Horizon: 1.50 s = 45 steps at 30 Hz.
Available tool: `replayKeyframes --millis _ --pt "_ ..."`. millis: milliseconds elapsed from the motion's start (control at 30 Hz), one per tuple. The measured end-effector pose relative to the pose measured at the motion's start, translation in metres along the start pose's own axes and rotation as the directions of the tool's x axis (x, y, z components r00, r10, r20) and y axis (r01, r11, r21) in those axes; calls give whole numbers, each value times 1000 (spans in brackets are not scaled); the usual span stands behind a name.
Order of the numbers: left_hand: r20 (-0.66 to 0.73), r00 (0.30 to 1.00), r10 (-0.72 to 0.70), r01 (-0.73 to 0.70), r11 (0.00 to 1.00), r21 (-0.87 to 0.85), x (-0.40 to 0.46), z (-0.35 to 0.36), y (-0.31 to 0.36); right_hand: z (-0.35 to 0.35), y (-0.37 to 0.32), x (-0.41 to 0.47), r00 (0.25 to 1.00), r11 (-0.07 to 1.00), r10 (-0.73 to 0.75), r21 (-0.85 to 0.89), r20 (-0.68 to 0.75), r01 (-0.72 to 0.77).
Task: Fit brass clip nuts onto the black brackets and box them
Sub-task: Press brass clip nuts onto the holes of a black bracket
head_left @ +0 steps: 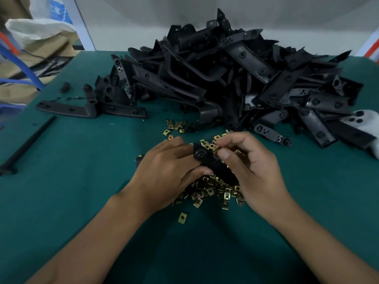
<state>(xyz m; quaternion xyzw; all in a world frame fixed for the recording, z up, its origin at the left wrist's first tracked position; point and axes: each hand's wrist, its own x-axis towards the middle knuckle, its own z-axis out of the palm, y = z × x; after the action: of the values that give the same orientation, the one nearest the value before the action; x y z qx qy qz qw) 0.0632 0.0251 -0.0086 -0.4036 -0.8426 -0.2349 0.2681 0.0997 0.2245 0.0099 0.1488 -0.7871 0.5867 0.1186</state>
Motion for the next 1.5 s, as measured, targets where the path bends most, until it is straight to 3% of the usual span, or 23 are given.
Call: replayKeyframes --millis 400,933,1500 --pt "2 997 -77 77 996 -35 -1 -2 1 -1 -2 1 999 983 22 182 -24 -18" --pt "33 998 -57 59 998 -34 -1 -2 3 1 -5 -1 996 994 6 109 -92 4" --pt "56 995 -82 86 994 -74 -4 2 0 -1 0 -1 997 997 -46 59 -54 49"
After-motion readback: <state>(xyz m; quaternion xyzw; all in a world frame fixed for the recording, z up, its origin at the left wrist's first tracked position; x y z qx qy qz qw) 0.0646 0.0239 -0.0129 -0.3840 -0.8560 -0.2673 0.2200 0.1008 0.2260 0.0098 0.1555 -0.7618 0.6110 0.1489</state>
